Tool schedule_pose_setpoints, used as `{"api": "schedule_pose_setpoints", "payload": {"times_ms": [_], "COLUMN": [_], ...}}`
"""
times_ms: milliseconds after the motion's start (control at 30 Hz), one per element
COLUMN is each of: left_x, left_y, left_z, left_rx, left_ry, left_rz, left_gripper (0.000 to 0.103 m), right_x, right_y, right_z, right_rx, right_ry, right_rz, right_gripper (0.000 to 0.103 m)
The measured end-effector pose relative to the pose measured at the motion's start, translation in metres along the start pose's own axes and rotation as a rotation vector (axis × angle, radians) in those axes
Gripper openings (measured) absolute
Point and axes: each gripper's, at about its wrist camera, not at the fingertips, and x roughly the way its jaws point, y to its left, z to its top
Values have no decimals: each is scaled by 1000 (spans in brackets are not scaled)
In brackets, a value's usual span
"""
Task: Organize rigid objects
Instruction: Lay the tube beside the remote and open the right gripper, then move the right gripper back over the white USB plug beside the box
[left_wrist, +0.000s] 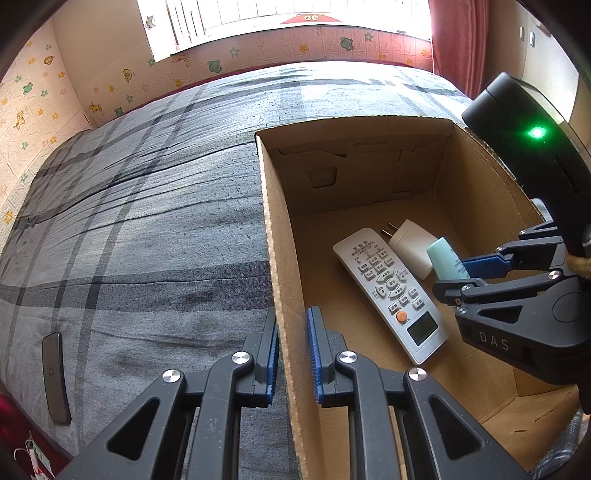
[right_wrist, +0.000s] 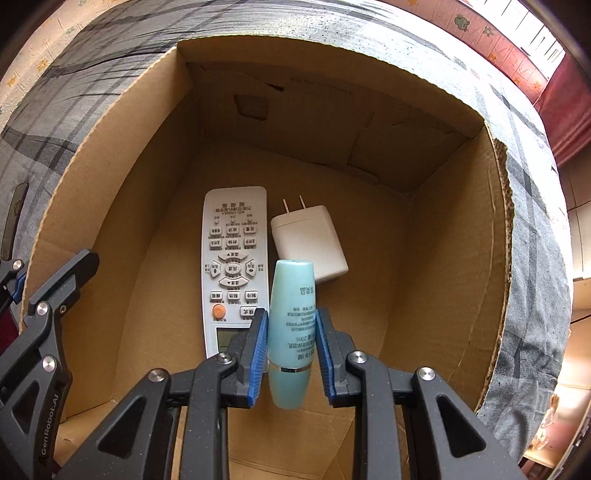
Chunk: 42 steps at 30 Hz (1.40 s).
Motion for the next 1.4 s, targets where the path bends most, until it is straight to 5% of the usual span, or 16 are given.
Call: {"api": "schedule_pose_setpoints", "payload": {"times_ms": [367,567,933,1133,1400], "left_x": [0,0,0,0,0], "left_y": [0,0,0,0,-2], "left_z": [0,0,1,0,1], "left_rx": [-1,1,3,4,4], "left_ry": [2,3,4,4,5], "left_rz": [0,2,7,9,10], "left_gripper": [16,16,16,16,16], "right_x": [3,-4,-37,-60,-95], "right_y": [-5,-12,-20,-26,-42], "right_z": [0,2,-8,-18,-28], "right_rx": [15,36,41,42,80], "right_ry": [10,-14,-77,-116,-171], "right_rz": [22,55,76,69,82], "right_gripper": [27,44,47,55,78]}}
